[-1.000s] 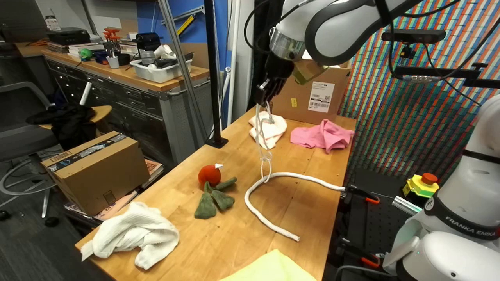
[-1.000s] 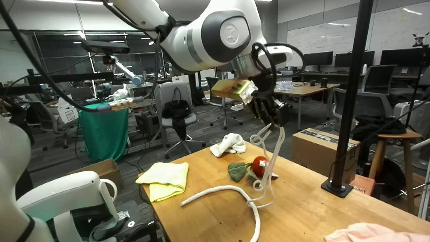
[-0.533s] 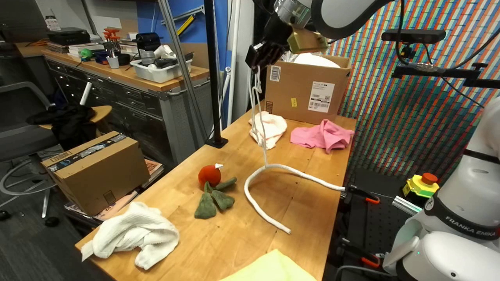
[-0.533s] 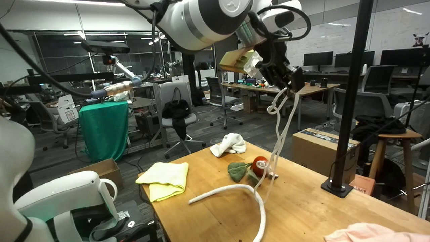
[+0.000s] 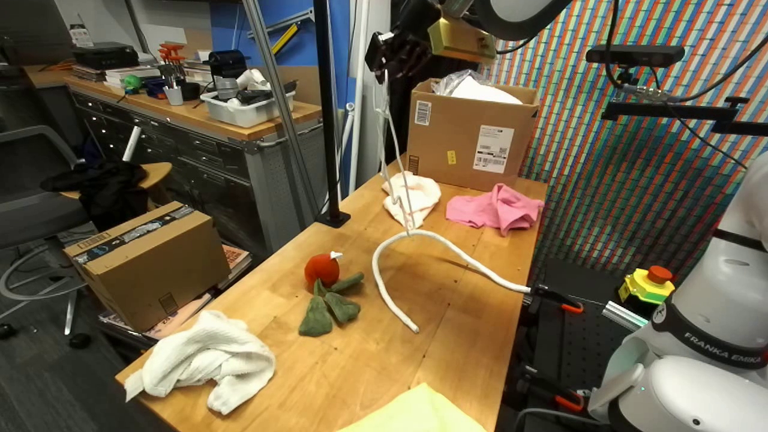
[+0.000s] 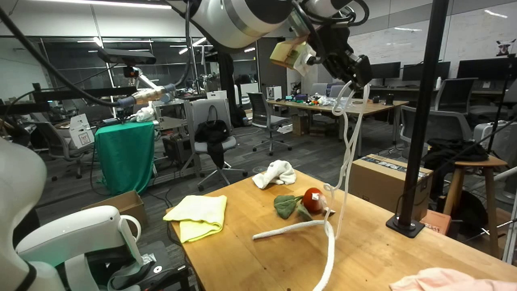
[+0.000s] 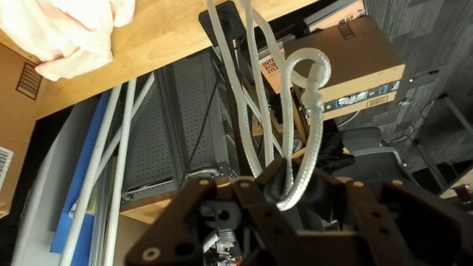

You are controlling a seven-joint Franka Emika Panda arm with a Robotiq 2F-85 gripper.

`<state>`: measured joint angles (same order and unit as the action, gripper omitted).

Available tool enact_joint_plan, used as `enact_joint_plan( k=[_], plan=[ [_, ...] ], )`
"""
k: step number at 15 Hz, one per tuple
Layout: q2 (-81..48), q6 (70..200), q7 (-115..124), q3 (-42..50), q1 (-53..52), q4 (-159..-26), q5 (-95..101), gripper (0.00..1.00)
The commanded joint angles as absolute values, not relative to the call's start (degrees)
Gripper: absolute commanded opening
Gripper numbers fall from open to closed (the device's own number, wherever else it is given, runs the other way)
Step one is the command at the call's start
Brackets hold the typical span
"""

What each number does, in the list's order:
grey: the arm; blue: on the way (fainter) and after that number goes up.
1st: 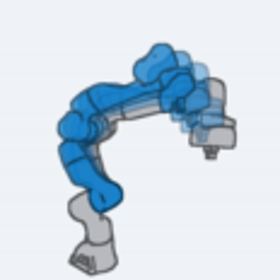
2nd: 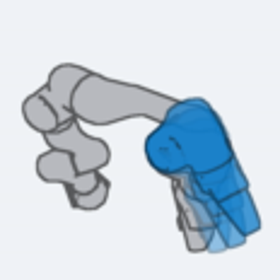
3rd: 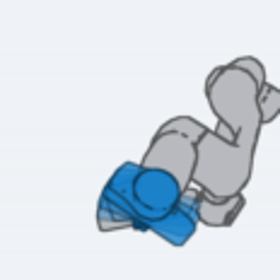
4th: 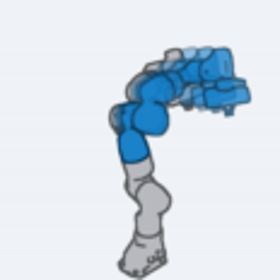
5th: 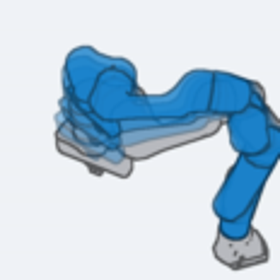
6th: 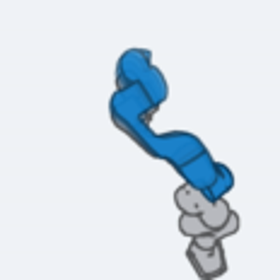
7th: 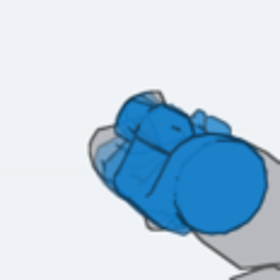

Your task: Separate the objects on the heap

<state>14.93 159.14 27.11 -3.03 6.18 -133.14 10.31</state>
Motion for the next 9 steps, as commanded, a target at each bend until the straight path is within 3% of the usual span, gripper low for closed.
enact_joint_plan(
  k=[1,9],
  plan=[
    [15.08,161.9,32.24,-4.3,7.5,-131.63,11.66,0.05],
    [9.53,166.17,46.39,-8.07,14.07,-126.85,22.82,0.05]
  ],
)
